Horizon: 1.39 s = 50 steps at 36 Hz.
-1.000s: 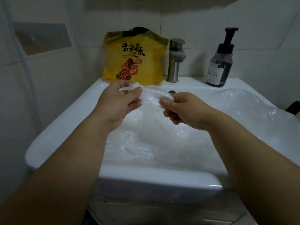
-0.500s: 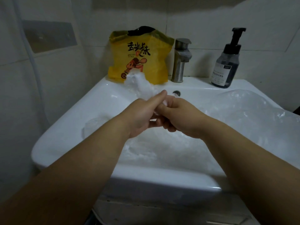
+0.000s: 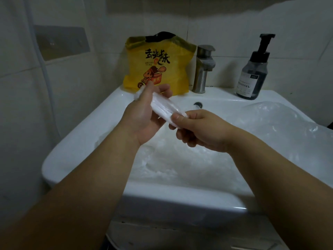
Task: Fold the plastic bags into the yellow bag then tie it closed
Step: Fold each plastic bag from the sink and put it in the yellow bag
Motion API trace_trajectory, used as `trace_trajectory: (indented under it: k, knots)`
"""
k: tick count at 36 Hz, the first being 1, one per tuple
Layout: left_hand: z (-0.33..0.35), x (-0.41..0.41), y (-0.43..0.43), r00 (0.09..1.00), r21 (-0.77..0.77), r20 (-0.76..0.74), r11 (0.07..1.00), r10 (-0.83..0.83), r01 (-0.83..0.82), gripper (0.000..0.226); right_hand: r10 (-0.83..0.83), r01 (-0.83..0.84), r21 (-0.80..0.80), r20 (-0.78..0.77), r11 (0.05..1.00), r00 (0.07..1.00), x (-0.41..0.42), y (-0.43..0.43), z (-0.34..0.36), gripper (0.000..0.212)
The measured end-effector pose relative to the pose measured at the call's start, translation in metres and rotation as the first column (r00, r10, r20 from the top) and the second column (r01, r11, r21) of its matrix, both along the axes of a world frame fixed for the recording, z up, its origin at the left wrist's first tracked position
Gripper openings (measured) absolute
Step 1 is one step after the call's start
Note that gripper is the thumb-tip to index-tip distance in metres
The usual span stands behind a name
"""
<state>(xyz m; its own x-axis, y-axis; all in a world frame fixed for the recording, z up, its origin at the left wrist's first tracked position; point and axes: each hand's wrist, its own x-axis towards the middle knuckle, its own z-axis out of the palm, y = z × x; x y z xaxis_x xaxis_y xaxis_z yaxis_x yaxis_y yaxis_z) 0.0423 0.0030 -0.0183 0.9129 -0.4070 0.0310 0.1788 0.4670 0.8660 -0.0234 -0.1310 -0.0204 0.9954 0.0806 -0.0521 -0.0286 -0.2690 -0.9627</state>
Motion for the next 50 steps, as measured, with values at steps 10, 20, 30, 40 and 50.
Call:
trace_trajectory:
  k: [10,20,30,40,50]
  knots:
    - [-0.009,0.005,0.006,0.999,0.263,0.031,0.965,-0.025,0.016,0.02,-0.198,0.183,0.201,0.056,0.962,0.979,0.005,-0.019,0.0,0.014]
    - [-0.008,0.001,0.014,0.969,0.419,0.143,0.9,-0.199,0.123,0.011,-0.122,0.12,0.267,-0.01,0.956,0.992,-0.002,-0.039,0.006,0.012]
    - [-0.003,-0.001,0.012,0.975,0.302,0.114,0.942,-0.19,0.148,0.027,-0.136,0.133,0.406,-0.022,0.904,0.991,0.002,-0.034,0.009,0.024]
    - [-0.007,-0.001,0.009,0.975,0.389,0.211,0.921,-0.074,-0.015,0.01,-0.194,0.177,0.187,0.077,0.966,0.978,0.003,-0.032,0.004,0.009]
    - [-0.006,0.001,0.007,0.985,0.233,0.171,0.971,0.01,-0.05,0.012,-0.191,0.191,0.001,0.082,0.982,0.978,0.002,-0.031,0.002,0.017]
